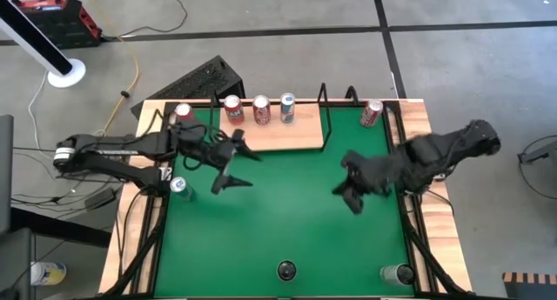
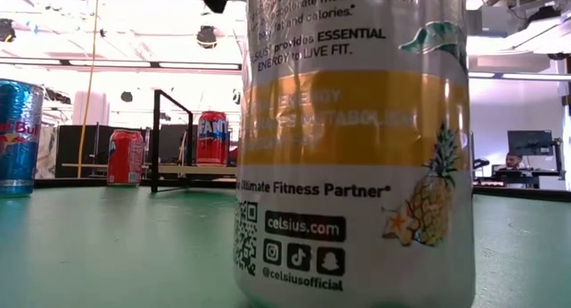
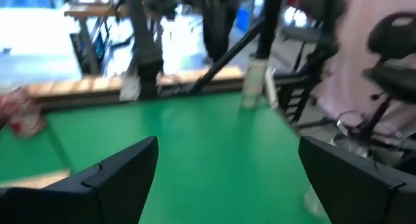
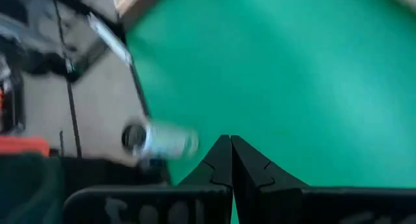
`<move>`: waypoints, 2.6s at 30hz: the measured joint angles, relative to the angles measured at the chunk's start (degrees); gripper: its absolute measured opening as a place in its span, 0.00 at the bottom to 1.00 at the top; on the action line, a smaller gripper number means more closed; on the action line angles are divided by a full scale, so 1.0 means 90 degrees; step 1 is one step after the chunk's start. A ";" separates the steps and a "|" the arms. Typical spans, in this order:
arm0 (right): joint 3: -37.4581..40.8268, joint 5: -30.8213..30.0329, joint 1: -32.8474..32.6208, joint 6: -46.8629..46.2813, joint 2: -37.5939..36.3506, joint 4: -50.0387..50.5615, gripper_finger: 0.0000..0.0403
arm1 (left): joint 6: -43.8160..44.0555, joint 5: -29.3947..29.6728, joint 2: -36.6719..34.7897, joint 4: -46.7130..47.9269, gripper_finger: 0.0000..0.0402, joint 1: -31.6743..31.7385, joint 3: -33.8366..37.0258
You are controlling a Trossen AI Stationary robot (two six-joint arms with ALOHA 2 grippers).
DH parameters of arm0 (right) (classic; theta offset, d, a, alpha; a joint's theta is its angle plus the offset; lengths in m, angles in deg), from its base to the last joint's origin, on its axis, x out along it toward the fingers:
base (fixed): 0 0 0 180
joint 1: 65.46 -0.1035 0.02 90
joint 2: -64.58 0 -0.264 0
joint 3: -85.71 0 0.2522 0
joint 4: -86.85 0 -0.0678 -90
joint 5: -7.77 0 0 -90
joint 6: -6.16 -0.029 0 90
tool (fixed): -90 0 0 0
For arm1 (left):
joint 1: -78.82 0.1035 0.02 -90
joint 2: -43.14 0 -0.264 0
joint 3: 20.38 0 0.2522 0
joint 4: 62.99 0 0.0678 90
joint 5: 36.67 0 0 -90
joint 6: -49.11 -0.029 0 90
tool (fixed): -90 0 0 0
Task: Place canned beverage on shelf
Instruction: Put the left white and yellow soda can on the shelf
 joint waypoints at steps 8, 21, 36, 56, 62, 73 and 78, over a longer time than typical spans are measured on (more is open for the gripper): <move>0.0002 -0.0802 -0.1449 -0.0415 0.0509 0.0484 0.07 | -0.0444 0.1079 0.0799 -0.2126 0.89 -0.1593 -0.0007; 0.0022 -0.0847 -0.2785 0.1404 0.0690 0.0494 0.06 | 0.0863 0.4899 0.3167 -0.1809 0.89 -0.4116 -0.2255; 0.0024 -0.1488 -0.2968 0.1053 0.0697 -0.0241 0.07 | 0.1180 0.4969 0.4628 0.0463 0.89 -0.4621 -0.3565; 0.0024 -0.1459 -0.2736 0.0883 0.0697 -0.0506 0.07 | 0.0811 0.3869 0.5056 0.0257 0.89 -0.4382 -0.3327; 0.0023 -0.1458 -0.2687 0.0965 0.0694 -0.0483 0.07 | 0.0706 0.3833 0.5053 0.0257 0.89 -0.4332 -0.3327; 0.0024 -0.1456 -0.2687 0.1248 0.0694 -0.0478 0.07 | 0.0885 0.3825 0.5157 0.0429 0.89 -0.4257 -0.3323; 0.0024 -0.1446 -0.2647 0.1297 0.0694 -0.0452 0.07 | 0.1095 0.3660 0.5259 0.0366 0.89 -0.4199 -0.3320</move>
